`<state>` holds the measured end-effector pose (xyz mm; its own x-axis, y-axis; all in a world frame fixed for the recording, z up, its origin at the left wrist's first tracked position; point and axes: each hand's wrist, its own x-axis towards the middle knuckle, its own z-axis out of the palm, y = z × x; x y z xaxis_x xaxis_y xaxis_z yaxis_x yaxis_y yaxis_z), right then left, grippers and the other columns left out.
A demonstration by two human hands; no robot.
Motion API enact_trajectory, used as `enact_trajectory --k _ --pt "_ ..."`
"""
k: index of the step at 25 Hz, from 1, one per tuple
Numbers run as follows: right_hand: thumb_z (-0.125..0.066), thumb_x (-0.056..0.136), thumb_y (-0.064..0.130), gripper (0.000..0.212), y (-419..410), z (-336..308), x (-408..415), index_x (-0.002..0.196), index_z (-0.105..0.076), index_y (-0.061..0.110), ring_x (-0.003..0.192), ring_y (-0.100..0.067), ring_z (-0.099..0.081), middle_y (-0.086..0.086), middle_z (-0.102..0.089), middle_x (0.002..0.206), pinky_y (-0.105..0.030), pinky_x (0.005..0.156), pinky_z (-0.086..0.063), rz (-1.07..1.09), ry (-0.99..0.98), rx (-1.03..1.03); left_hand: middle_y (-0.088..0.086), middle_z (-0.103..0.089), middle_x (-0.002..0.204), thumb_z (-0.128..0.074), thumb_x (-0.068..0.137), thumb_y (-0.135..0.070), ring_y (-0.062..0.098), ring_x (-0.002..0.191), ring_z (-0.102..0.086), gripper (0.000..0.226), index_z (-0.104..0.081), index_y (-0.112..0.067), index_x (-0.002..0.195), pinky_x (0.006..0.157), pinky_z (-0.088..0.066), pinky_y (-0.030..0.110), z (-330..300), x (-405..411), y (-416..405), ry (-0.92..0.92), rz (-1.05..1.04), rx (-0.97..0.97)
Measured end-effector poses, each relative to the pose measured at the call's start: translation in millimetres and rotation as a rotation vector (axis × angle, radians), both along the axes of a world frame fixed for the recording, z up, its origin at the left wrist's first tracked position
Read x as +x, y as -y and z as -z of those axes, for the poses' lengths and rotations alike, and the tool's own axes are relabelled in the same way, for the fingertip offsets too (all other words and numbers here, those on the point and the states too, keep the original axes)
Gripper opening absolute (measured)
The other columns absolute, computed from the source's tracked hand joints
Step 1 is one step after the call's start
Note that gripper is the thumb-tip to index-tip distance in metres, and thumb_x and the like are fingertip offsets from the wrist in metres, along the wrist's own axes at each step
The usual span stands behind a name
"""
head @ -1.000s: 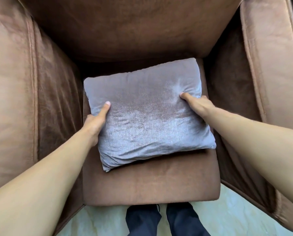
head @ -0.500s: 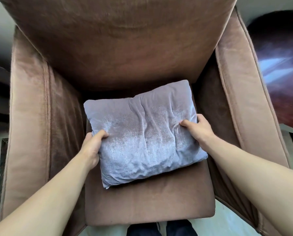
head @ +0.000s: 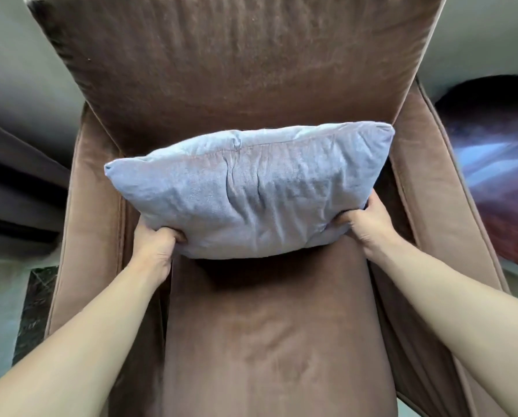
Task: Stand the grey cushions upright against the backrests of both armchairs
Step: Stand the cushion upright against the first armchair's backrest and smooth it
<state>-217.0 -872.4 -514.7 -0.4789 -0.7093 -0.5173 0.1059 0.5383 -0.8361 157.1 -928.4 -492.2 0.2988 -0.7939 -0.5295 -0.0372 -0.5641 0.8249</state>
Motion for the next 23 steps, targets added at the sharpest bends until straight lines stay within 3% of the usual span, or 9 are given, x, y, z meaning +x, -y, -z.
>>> enact_trajectory --k 3,5,7,9,11,13,15,18,23 --pt "-0.064 0.043 -0.008 0.063 23.3 23.8 -5.3 0.095 -0.066 0.028 0.111 -0.041 -0.071 -0.019 -0.074 0.108 -0.065 0.092 -0.059 0.039 -0.034 -0.015 0.014 -0.071 0.102 -0.054 0.06 0.013 0.036 0.094 -0.069 0.064 -0.057 -0.026 0.11 0.075 -0.059 0.054 19.1 4.9 17.2 0.105 0.056 -0.007" --pt "-0.066 0.043 -0.002 0.063 33.4 44.1 -1.7 0.1 -0.064 0.024 0.107 -0.037 -0.072 -0.011 -0.074 0.103 -0.059 0.09 -0.062 -0.02 -0.082 0.011 0.018 -0.067 0.107 -0.052 0.059 0.0 0.035 0.09 -0.064 0.064 -0.049 -0.027 0.117 0.067 -0.056 0.044 35.2 6.7 25.7 0.222 0.114 0.018" --pt "-0.07 0.04 0.01 0.071 34.4 65.2 -2.1 0.11 -0.065 0.018 0.101 -0.035 -0.074 -0.01 -0.076 0.104 -0.053 0.083 -0.065 -0.058 -0.104 0.04 0.019 -0.067 0.118 -0.046 0.062 -0.006 0.034 0.089 -0.065 0.073 -0.044 -0.027 0.132 0.065 -0.059 0.041 50.9 5.3 32.4 0.172 0.154 0.035" --pt "-0.071 0.04 0.013 0.078 27.4 63.6 3.3 0.117 -0.063 0.015 0.091 -0.027 -0.071 -0.008 -0.072 0.106 -0.039 0.074 -0.061 -0.049 -0.094 0.039 0.014 -0.068 0.122 -0.045 0.063 -0.003 0.039 0.109 -0.069 0.08 -0.045 -0.031 0.138 0.087 -0.063 0.059 48.6 -5.4 31.1 0.102 0.114 0.001" --pt "-0.072 0.057 0.005 0.073 23.6 46.3 9.7 0.127 -0.057 0.015 0.086 -0.019 -0.066 -0.006 -0.066 0.11 -0.034 0.068 -0.053 -0.006 -0.006 -0.022 0.0 -0.07 0.108 -0.051 0.063 -0.002 0.027 0.107 -0.067 0.077 -0.05 -0.033 0.133 0.091 -0.055 0.052 30.6 -11.0 28.1 0.051 0.063 -0.054" --pt "-0.073 0.077 0.009 0.063 29.2 28.1 10.1 0.136 -0.056 0.023 0.1 -0.019 -0.071 0.001 -0.068 0.12 -0.038 0.077 -0.057 0.043 0.123 -0.139 -0.018 -0.071 0.102 -0.064 0.077 -0.012 0.013 0.102 -0.067 0.056 -0.055 -0.037 0.126 0.093 -0.049 0.046 15.0 -12.4 36.7 -0.082 -0.006 -0.096" --pt "-0.082 0.081 0.037 0.058 40.4 10.5 11.0 0.133 -0.059 0.028 0.116 -0.016 -0.071 0.006 -0.072 0.128 -0.038 0.093 -0.058 0.066 0.125 -0.239 -0.02 -0.075 0.117 -0.073 0.089 -0.036 0.008 0.115 -0.07 0.035 -0.058 -0.039 0.12 0.108 -0.05 0.046 2.9 -12.7 46.3 -0.166 -0.046 -0.151" --pt "-0.081 0.075 0.058 0.051 63.4 -14.1 17.2 0.113 -0.062 0.03 0.112 -0.008 -0.072 0.009 -0.073 0.118 -0.033 0.101 -0.057 0.167 -0.001 -0.265 -0.014 -0.076 0.123 -0.075 0.082 -0.062 0.009 0.118 -0.072 0.041 -0.061 -0.04 0.113 0.108 -0.054 0.042 -4.9 -14.2 59.4 -0.135 -0.105 -0.179" --pt "-0.075 0.082 0.047 0.027 79.6 -15.1 -0.3 0.102 -0.067 0.03 0.114 -0.015 -0.072 0.004 -0.077 0.116 -0.045 0.108 -0.055 0.166 -0.129 -0.335 -0.016 -0.07 0.106 -0.063 0.104 -0.029 0.001 0.101 -0.069 0.014 -0.064 -0.025 0.118 0.092 -0.056 0.019 -13.3 -21.9 73.0 0.101 -0.155 -0.296"
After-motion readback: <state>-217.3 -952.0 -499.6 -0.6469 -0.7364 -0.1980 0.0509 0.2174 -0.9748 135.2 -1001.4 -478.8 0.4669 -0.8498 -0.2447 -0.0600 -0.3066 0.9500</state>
